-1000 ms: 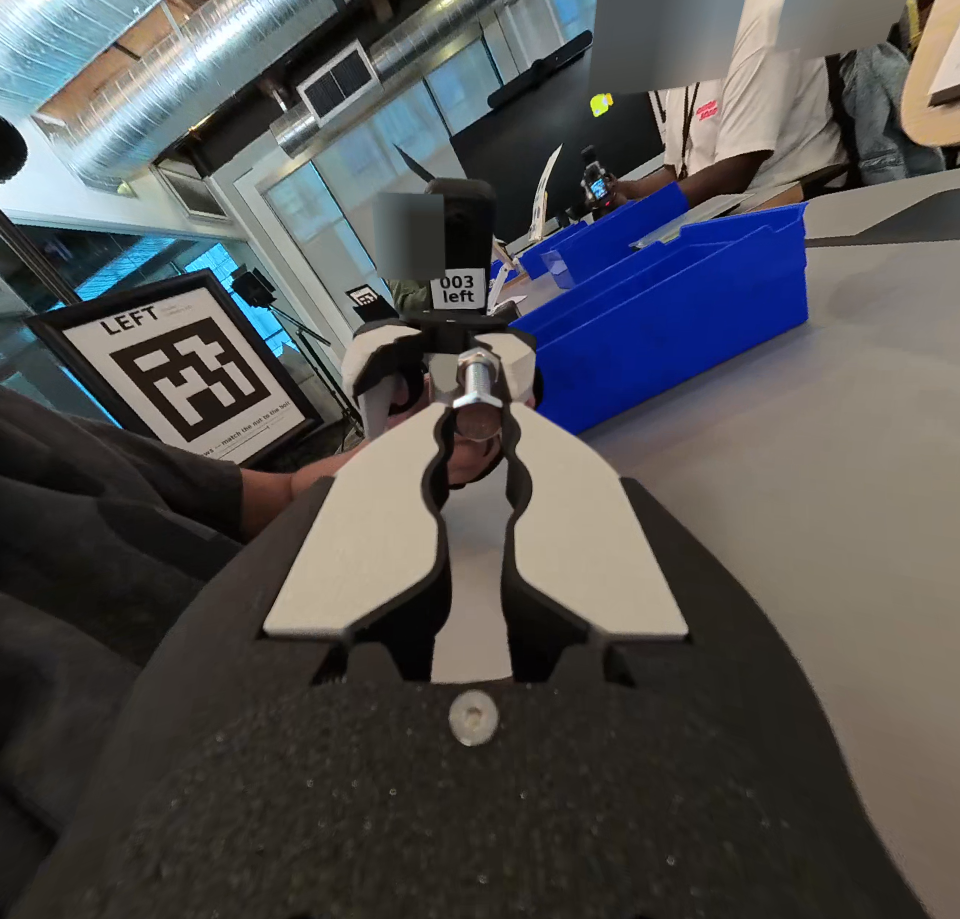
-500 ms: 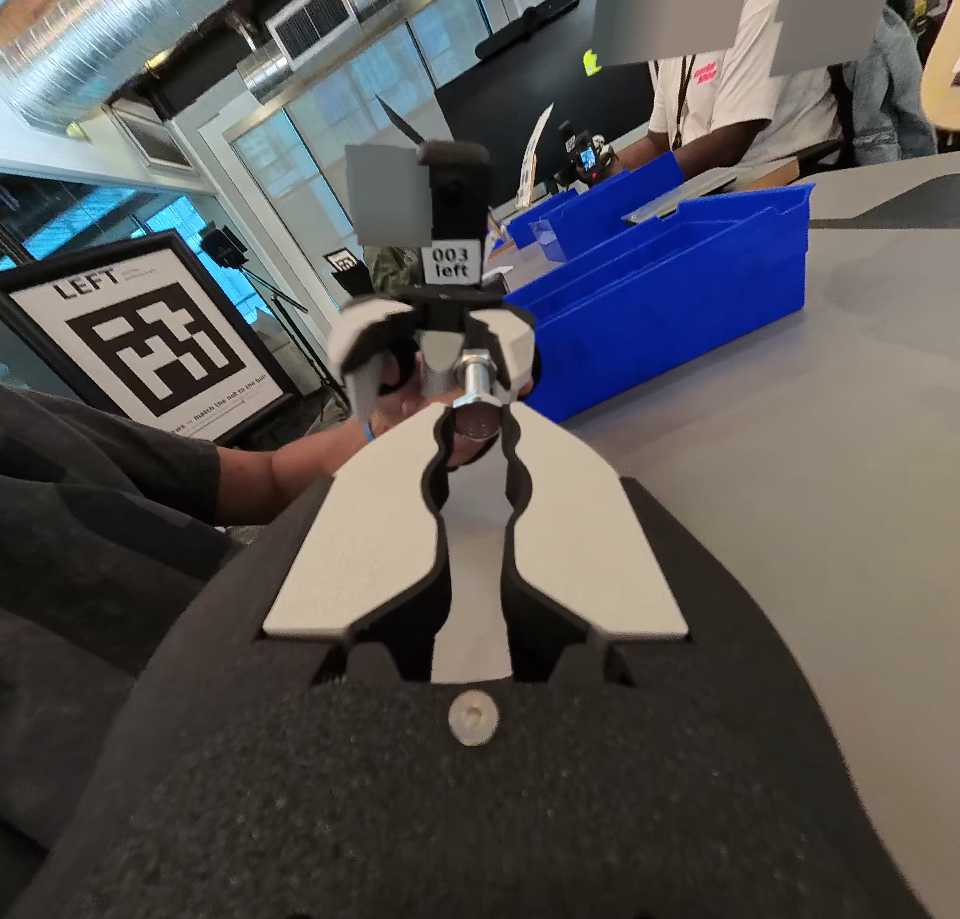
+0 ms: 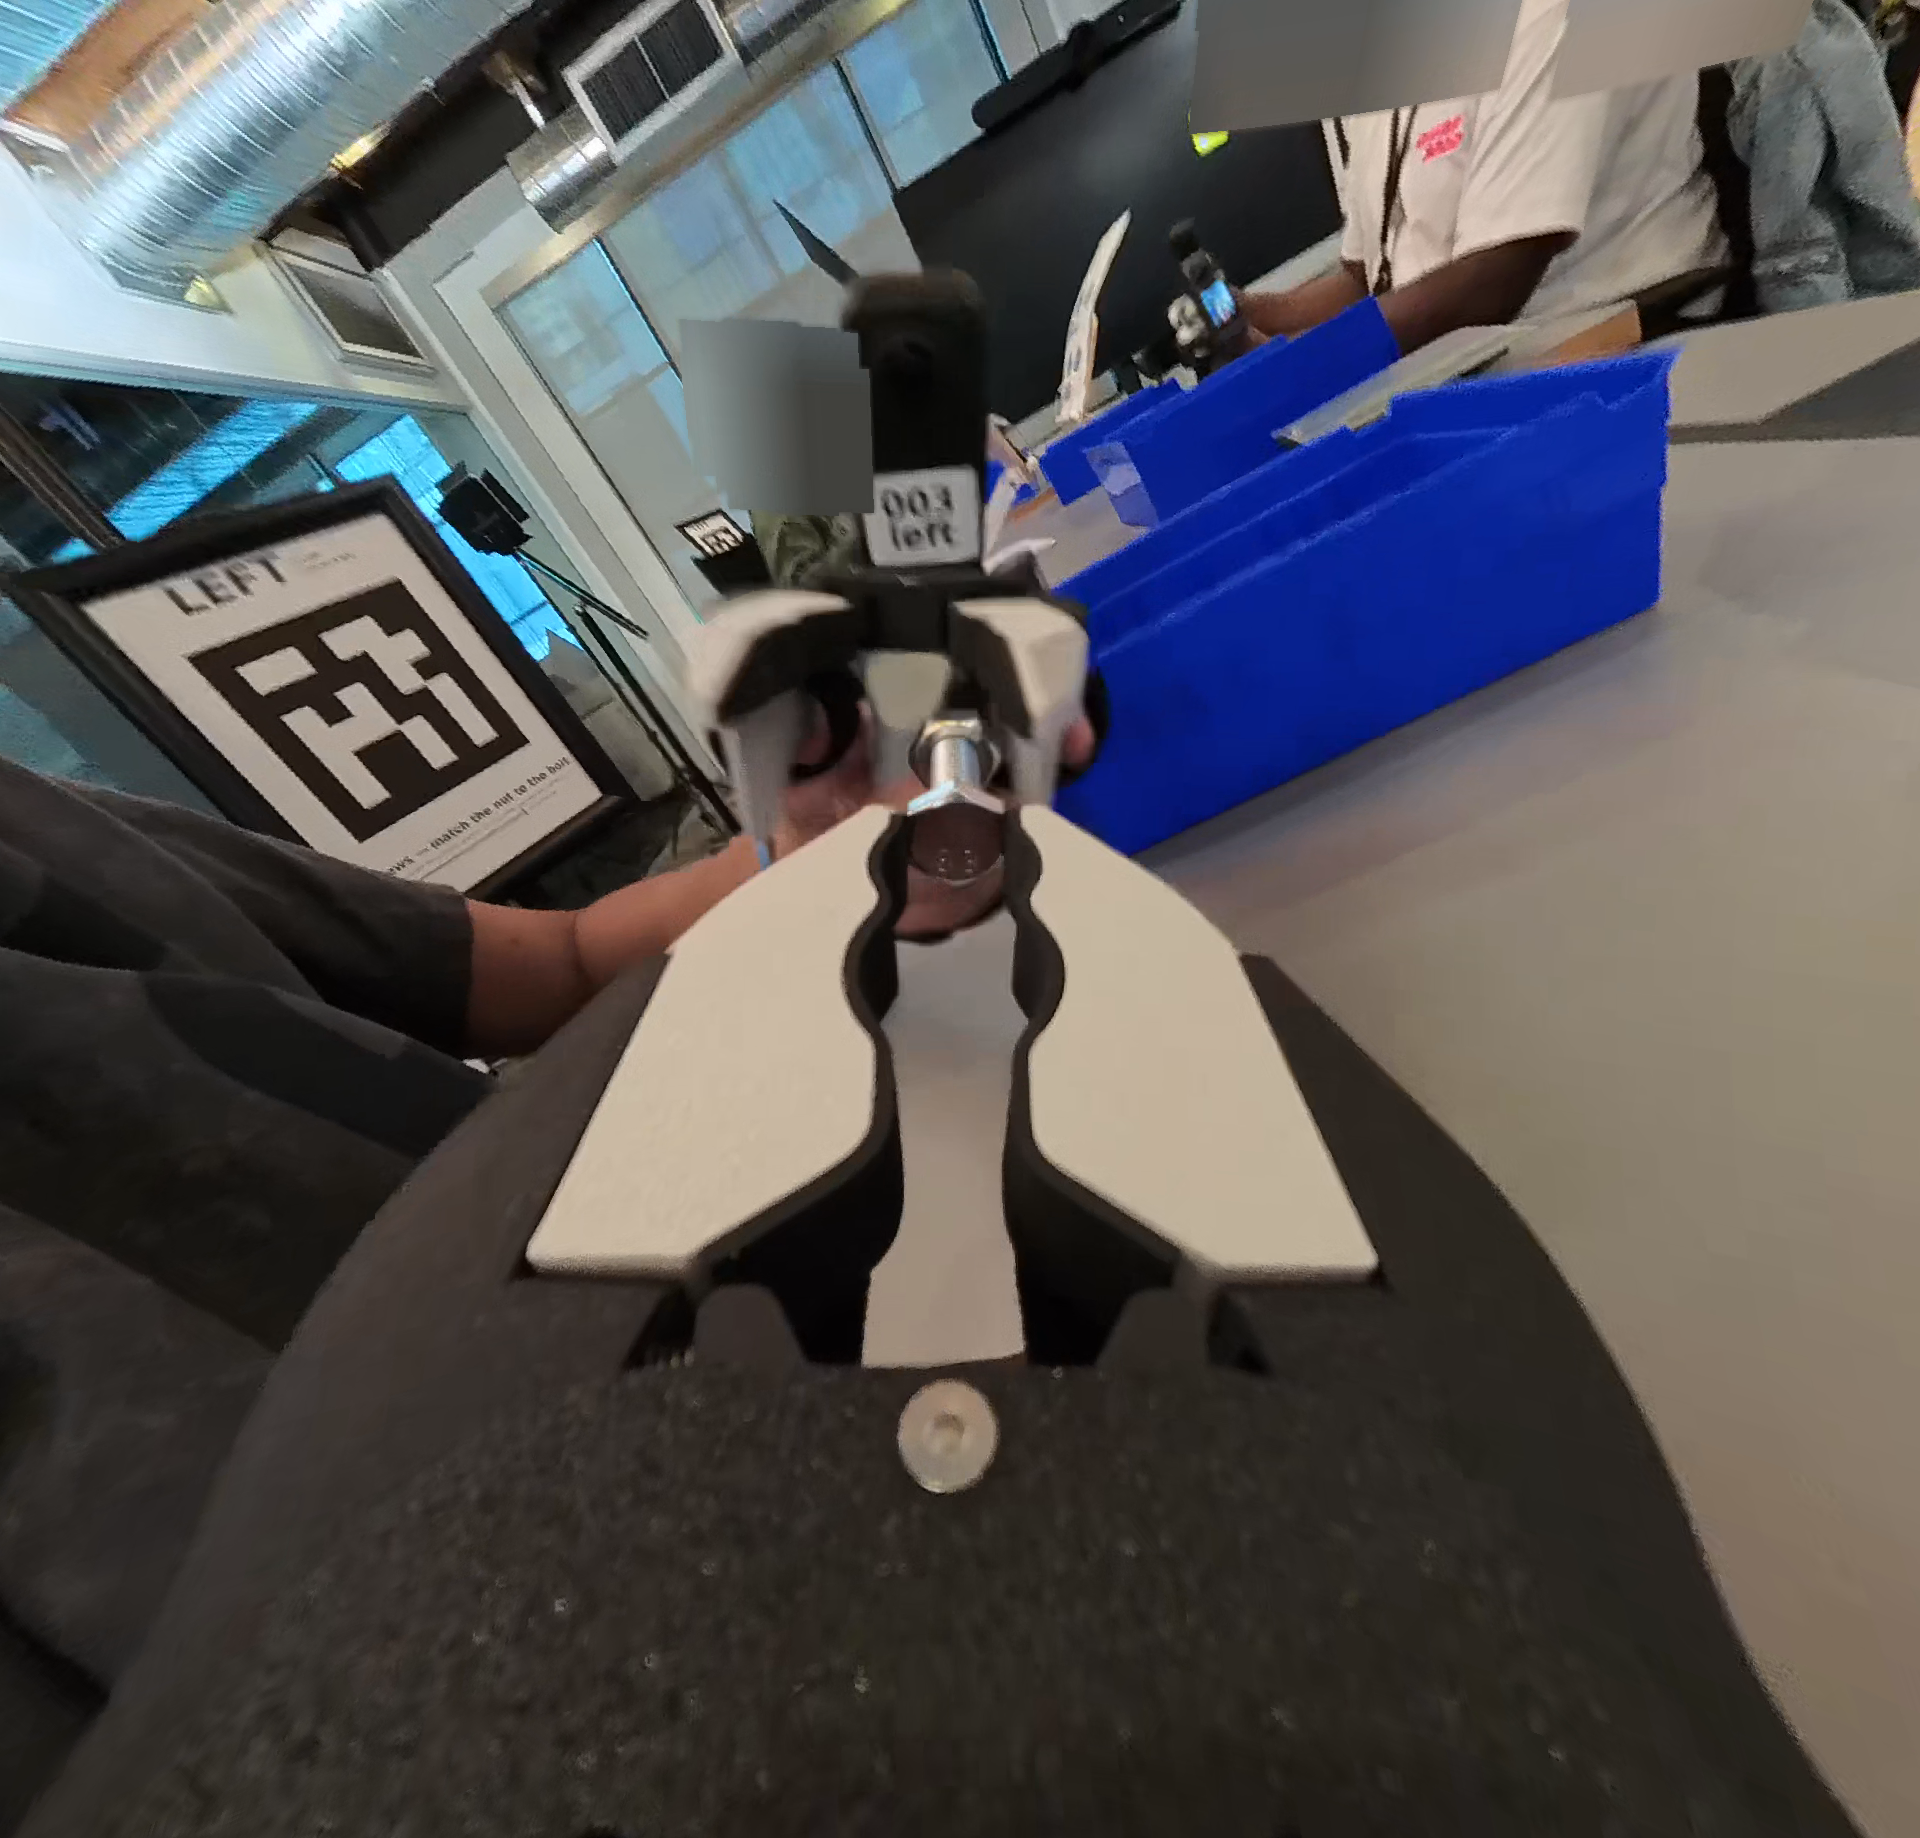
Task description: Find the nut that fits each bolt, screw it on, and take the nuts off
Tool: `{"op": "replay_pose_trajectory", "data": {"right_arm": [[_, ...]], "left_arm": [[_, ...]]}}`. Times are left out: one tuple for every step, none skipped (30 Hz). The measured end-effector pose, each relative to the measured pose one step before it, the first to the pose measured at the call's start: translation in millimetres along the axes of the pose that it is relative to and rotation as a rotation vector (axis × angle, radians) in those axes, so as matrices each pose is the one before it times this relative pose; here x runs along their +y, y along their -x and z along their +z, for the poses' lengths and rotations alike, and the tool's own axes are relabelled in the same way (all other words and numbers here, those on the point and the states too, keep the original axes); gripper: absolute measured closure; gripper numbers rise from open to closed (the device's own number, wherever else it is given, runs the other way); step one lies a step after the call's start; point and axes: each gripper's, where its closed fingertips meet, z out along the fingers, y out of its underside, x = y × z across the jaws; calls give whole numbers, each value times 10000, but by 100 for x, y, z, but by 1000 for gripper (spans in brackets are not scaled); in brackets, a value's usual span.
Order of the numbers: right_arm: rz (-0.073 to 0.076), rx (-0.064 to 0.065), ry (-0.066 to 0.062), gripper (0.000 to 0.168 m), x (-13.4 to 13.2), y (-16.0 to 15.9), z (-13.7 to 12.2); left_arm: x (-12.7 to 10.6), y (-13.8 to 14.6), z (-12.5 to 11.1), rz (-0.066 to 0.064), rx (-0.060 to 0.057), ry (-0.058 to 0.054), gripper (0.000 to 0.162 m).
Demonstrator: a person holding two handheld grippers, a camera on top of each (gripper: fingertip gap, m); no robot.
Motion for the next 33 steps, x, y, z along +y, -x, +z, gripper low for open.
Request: {"op": "replay_pose_trajectory", "data": {"right_arm": [[-73,-61,-167,151,-731,429,-74],[-170,48,-56,151,-544,256,-15],[-180,175,68,151,-201,-47,15],[-116,214,153,151,212,-272,27],[-14,-2,125,151,455,-115,35],[178,-138,20,151,465,34,46],[146,9,114,151,523,-76,64],[-110,193,193,151,498,-198,58],[-84,-7,78,150,132,162,6],[93,-270,-177,151,-454,526,-67],[86,-195,-240,151,-708,459,-81],[-131,79,-117,151,-582,118,-51],[-241,203,52,151,-246,-117,-3],[-167,187,108,151,66,-256,42],[6,131,124,151,340,-360,87],[149,14,99,151,522,-299,92],[210,-23,72,151,582,-224,87],[122,63,112,151,625,-256,83],[35,2,92,150,387,-52,35],[45,-143,-119,150,-156,286,-38],[37,-139,-183,151,-524,389,-58],[-118,-53,-162,151,-638,358,-70],[-207,19,-87,151,-543,240,-32],[-150,105,-38,151,-347,4,-5],[-75,157,61,151,3,-245,44],[-16,119,189,151,435,-337,98],[63,2,161,150,623,-224,79],[138,46,49,151,541,-242,28],[84,75,85,151,505,-211,11],[41,-53,56,151,230,55,-22],[57,-172,-139,150,-298,350,-76],[39,-166,-216,151,-646,470,-61],[-126,-111,-137,151,-661,469,-6]], "left_arm": [[181,141,-17,-83,6,10,104],[97,-101,22,-122,133,-31,104],[-54,-275,43,-98,176,-92,105],[-170,-376,56,-21,153,-115,106],[-159,-285,56,79,32,-66,100],[-30,-96,31,167,-57,53,96],[0,-126,-21,152,38,50,97],[-161,-211,-103,59,156,-81,107],[-210,103,-120,-55,2,-149,107],[-69,316,-105,-65,-105,-72,107],[130,276,-64,-35,-69,37,107],[217,143,-24,-20,-8,78,107],[185,94,22,-27,-13,55,107],[128,-65,59,9,42,39,107],[39,-163,82,42,43,14,107],[-94,-38,62,76,-60,-26,100],[-235,-250,-45,115,94,-103,102],[-329,-422,-96,12,255,-152,112],[-251,8,-98,-55,4,-97,111],[3,375,-116,12,-197,35,111],[199,434,-106,37,-199,90,109],[325,365,-58,-11,-131,114,109],[375,299,31,-61,-93,126,109],[326,60,119,-46,12,116,109],[194,-187,175,10,89,81,109],[-7,-260,187,69,55,20,109],[-157,-199,116,126,-43,-45,101],[-251,-357,-33,193,91,-81,104],[-274,-508,-95,91,242,-94,115],[-195,16,-99,-11,-46,-65,113],[58,412,-114,11,-226,52,113],[249,416,-86,-6,-174,96,111],[304,313,-31,-90,-72,84,111]]}}
